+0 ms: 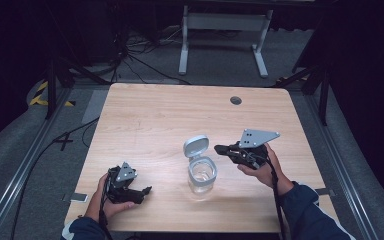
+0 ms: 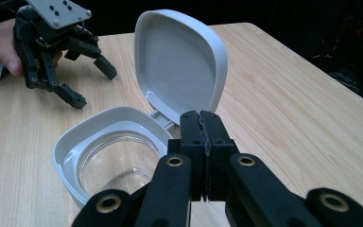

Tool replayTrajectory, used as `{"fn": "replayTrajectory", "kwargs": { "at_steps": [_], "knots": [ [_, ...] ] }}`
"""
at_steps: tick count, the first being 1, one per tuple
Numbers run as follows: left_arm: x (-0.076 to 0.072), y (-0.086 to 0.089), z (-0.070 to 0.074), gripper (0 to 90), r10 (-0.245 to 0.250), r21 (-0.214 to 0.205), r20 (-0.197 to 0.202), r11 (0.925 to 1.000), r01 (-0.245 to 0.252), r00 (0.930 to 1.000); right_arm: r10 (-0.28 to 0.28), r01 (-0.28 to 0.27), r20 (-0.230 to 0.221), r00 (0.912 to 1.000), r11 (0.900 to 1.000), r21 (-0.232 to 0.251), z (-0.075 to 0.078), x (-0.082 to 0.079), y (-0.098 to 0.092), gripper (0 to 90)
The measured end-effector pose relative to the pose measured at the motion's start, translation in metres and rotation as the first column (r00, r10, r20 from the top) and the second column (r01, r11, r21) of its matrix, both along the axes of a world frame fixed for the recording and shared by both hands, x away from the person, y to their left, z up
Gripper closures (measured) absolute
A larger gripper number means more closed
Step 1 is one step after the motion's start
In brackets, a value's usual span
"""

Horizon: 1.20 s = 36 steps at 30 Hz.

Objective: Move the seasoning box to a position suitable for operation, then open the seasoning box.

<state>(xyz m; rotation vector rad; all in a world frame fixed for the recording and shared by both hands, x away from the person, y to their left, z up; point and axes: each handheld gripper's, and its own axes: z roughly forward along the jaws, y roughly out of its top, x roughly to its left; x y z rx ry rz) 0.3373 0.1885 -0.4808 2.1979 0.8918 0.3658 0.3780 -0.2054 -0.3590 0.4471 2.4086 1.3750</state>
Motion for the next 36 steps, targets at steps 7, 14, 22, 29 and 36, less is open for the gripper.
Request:
{"fn": "replayTrajectory", "kwargs": {
  "at_steps": [7, 14, 22, 29, 36],
  "knots": [
    [0.0, 0.001, 0.0, 15.0, -0.003, -0.002, -0.004, 1.0, 0.003, 1.0, 0.011, -0.011, 0.0, 0.9999, 0.9993, -0.035, -0.001, -0.002, 0.001, 89.7],
    [0.0, 0.002, 0.0, 15.2, -0.009, -0.002, -0.004, 1.0, 0.009, 1.0, 0.013, -0.011, 0.021, 0.9997, 0.9969, -0.078, 0.0, -0.005, 0.0, 89.7],
    [0.0, 0.002, 0.0, 15.2, -0.009, 0.0, 0.002, 1.0, 0.009, 1.0, 0.014, -0.011, 0.031, 0.9994, 0.995, -0.099, 0.002, -0.007, -0.002, 89.6],
    [0.0, 0.002, 0.0, 15.0, -0.009, -0.002, -0.005, 1.0, 0.009, 0.9999, 0.011, -0.008, 0.021, 0.9997, 0.9926, -0.121, 0.003, -0.007, -0.008, 89.6],
    [0.005, 0.002, 0.0, 13.8, -0.044, -0.001, -0.007, 0.999, 0.044, 0.999, 0.003, -0.004, -0.004, 1.0, 0.9877, -0.156, -0.003, -0.013, -0.019, 89.5]
  ]
}}
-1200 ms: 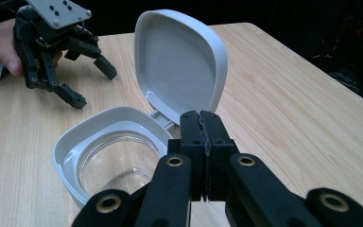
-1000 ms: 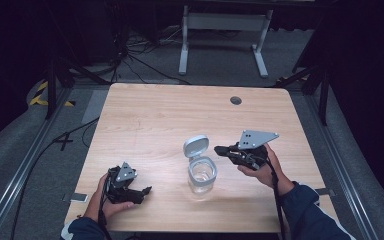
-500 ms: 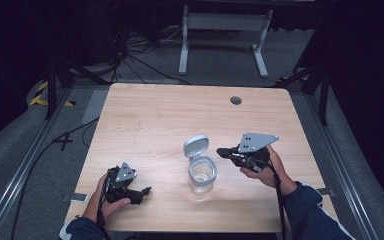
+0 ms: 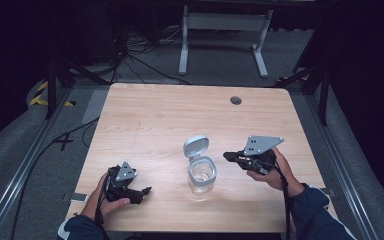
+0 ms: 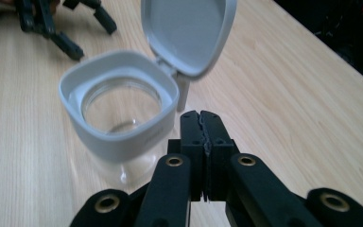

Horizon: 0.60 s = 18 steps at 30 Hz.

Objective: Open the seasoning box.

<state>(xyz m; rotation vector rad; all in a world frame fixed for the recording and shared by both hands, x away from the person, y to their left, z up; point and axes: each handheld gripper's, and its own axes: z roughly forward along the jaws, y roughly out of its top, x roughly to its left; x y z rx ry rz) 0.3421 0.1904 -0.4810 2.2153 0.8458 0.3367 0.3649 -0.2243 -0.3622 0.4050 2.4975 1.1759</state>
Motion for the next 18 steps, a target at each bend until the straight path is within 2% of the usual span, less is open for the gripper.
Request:
{"fn": "replayTrajectory", "kwargs": {
  "at_steps": [6, 18],
  "knots": [
    [0.004, -0.003, 0.0, 13.1, -0.006, 0.003, 0.0, 1.0, 0.006, 1.0, -0.025, 0.025, 0.001, 0.9997, 0.9988, -0.042, -0.005, -0.007, -0.011, 89.4],
    [0.003, -0.004, 0.0, 13.1, 0.003, 0.003, -0.002, 1.0, -0.003, 1.0, -0.062, 0.062, 0.0, 0.9981, 0.9953, -0.075, -0.009, -0.013, -0.038, 89.2]
  ]
}}
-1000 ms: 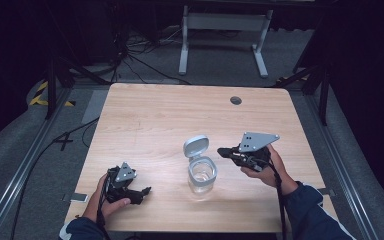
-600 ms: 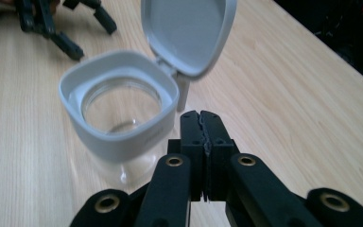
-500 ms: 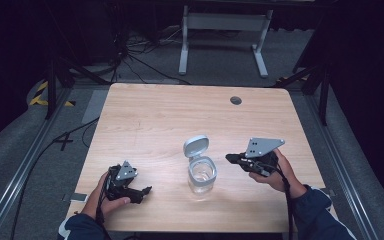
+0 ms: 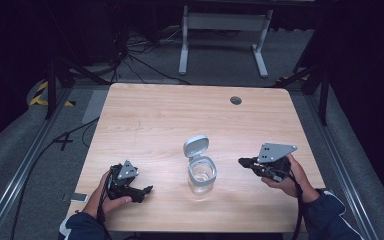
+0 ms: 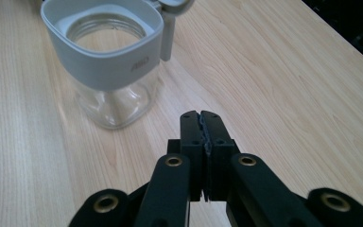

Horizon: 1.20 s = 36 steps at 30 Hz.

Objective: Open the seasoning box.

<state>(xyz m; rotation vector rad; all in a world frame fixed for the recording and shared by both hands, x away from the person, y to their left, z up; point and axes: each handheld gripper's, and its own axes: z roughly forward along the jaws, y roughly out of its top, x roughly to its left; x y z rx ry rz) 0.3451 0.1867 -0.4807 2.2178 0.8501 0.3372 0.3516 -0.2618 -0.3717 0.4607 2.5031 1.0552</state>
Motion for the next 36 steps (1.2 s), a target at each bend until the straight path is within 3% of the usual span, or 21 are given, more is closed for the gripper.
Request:
{"fn": "replayTrajectory", "kwargs": {
  "at_steps": [23, 36],
  "knots": [
    [0.0, -0.001, 0.0, 12.7, 0.0, 0.0, -0.001, 1.0, 0.0, 1.0, -0.077, 0.075, -0.017, 0.9969, 0.9948, -0.068, -0.022, -0.006, -0.037, 87.1],
    [0.0, -0.001, 0.0, 12.7, 0.0, 0.0, -0.001, 1.0, 0.0, 1.0, -0.117, 0.115, -0.021, 0.9929, 0.9913, -0.064, -0.038, -0.016, -0.067, 84.9]
  ]
}}
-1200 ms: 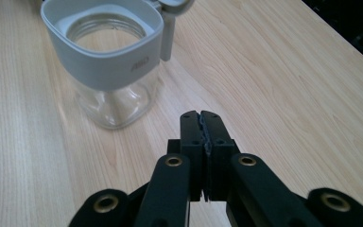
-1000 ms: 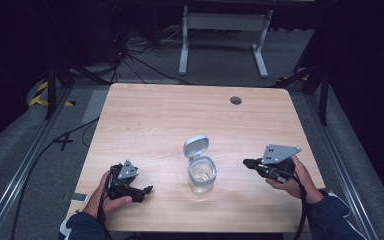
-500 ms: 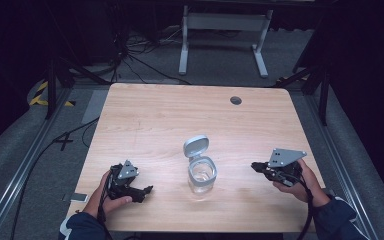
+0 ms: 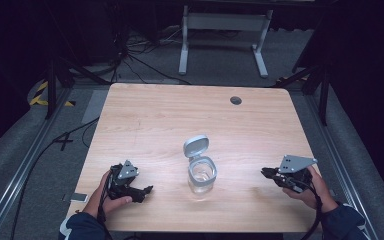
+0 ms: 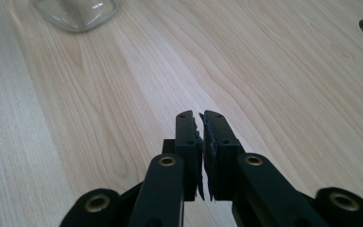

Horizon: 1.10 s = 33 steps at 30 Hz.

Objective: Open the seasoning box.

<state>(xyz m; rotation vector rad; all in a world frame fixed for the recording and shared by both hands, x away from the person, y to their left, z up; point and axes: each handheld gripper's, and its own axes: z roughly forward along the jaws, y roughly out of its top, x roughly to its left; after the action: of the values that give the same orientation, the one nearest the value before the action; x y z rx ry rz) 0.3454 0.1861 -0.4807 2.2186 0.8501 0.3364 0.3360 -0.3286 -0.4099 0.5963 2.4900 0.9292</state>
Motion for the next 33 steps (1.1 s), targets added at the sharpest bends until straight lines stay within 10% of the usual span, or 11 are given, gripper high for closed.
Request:
{"fn": "replayTrajectory", "kwargs": {
  "at_steps": [14, 33],
  "knots": [
    [0.0, 0.0, 0.0, 12.7, 0.0, 0.0, 0.0, 1.0, 0.0, 1.0, -0.048, 0.049, -0.023, 0.9986, 0.9962, 0.071, -0.027, -0.017, -0.037, 78.0],
    [0.001, -0.001, 0.0, 11.9, -0.006, 0.001, 0.002, 1.0, 0.006, 1.0, -0.165, 0.184, -0.127, 0.9782, 0.9699, 0.16, -0.057, -0.024, -0.075, 30.9]
  ]
}}
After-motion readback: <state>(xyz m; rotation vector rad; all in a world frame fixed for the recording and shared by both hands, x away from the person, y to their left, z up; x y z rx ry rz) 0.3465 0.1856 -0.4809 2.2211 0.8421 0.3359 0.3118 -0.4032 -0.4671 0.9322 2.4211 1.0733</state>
